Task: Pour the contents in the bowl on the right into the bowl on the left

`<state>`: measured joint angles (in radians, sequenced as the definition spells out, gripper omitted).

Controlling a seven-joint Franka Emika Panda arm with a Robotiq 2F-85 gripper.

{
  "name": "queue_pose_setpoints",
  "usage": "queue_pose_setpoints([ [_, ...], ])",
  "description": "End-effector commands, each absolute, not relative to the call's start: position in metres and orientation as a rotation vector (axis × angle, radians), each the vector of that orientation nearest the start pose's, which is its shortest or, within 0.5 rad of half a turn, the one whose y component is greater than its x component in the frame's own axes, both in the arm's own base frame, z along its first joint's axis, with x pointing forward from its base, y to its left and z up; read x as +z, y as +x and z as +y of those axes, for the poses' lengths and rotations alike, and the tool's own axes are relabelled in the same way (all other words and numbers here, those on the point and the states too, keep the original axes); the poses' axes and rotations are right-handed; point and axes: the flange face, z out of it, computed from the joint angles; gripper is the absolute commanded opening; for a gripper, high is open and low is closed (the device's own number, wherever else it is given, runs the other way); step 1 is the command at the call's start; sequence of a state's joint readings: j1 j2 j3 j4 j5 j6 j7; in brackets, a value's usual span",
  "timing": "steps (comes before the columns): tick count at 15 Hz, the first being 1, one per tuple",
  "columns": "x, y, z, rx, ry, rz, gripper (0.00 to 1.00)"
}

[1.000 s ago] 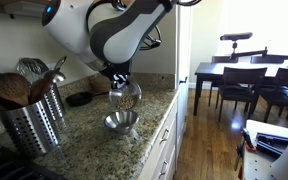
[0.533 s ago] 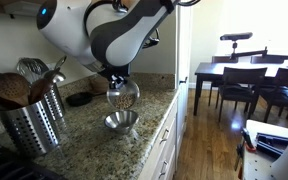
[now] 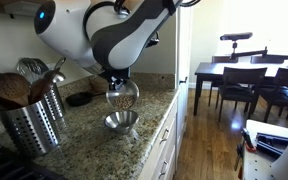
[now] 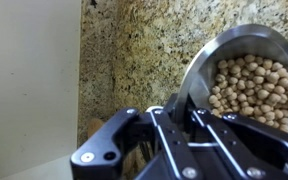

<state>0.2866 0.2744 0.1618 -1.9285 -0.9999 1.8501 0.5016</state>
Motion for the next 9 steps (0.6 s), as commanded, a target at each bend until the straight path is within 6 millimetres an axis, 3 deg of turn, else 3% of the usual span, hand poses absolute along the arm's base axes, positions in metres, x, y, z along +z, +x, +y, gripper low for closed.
queue_pose_setpoints([
  [1, 0.3564, 0.5514, 0.1939, 0.167, 2.125, 0.423, 0.07],
  [9, 0.3560, 0.5478, 0.1992, 0.183, 2.083, 0.408, 0.07],
])
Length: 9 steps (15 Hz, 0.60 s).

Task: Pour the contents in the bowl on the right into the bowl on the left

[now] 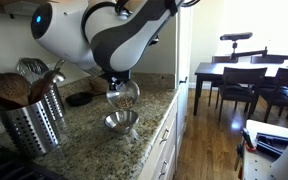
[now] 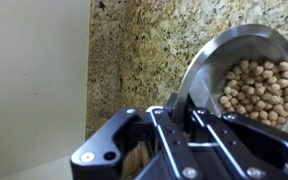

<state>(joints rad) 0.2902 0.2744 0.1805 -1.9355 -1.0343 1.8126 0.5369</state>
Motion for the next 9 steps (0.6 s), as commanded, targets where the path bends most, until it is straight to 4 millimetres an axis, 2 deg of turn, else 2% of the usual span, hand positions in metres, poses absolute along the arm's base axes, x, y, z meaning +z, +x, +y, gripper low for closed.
queue_pose_setpoints([
  [1, 0.3558, 0.5476, 0.1998, 0.182, 2.085, 0.413, 0.07],
  [6, 0.3565, 0.5444, 0.2045, 0.205, 2.048, 0.395, 0.07],
  [9, 0.3554, 0.5444, 0.2044, 0.145, 2.137, 0.424, 0.07],
])
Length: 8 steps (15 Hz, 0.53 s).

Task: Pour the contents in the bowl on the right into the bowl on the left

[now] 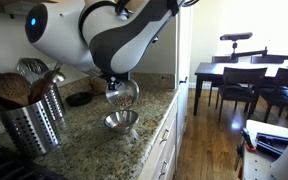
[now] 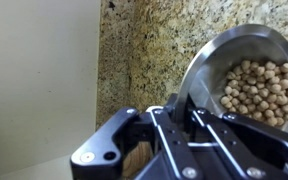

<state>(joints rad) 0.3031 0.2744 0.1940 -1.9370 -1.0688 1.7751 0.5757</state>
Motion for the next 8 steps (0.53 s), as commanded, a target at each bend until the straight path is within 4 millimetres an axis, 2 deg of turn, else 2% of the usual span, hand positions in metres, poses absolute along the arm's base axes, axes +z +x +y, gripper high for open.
queue_pose_setpoints([
  [1, 0.3553, 0.5441, 0.2041, 0.137, 2.145, 0.420, 0.07],
  [8, 0.3549, 0.5422, 0.2045, 0.118, 2.177, 0.405, 0.07],
])
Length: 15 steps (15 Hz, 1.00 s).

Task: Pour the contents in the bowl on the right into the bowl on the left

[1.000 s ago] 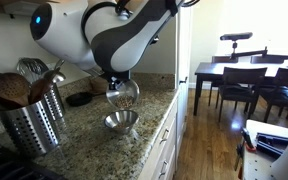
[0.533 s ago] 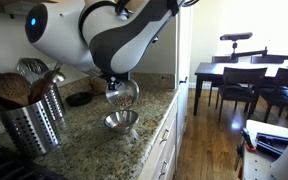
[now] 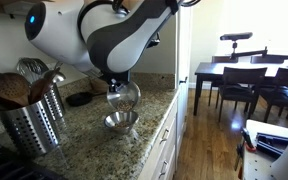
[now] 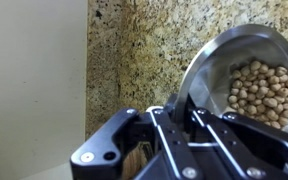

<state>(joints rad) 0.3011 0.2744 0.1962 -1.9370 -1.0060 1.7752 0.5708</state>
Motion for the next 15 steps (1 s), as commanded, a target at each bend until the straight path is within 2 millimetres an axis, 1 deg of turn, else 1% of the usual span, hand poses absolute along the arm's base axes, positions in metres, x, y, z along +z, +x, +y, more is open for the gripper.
queue_pose_setpoints([
  [1, 0.3548, 0.5420, 0.2047, 0.115, 2.181, 0.402, 0.07],
  [11, 0.3533, 0.5421, 0.2049, 0.104, 2.192, 0.406, 0.07],
  [12, 0.3477, 0.5460, 0.2094, 0.114, 2.184, 0.401, 0.07],
  [15, 0.3476, 0.5460, 0.2094, 0.112, 2.184, 0.402, 0.07],
])
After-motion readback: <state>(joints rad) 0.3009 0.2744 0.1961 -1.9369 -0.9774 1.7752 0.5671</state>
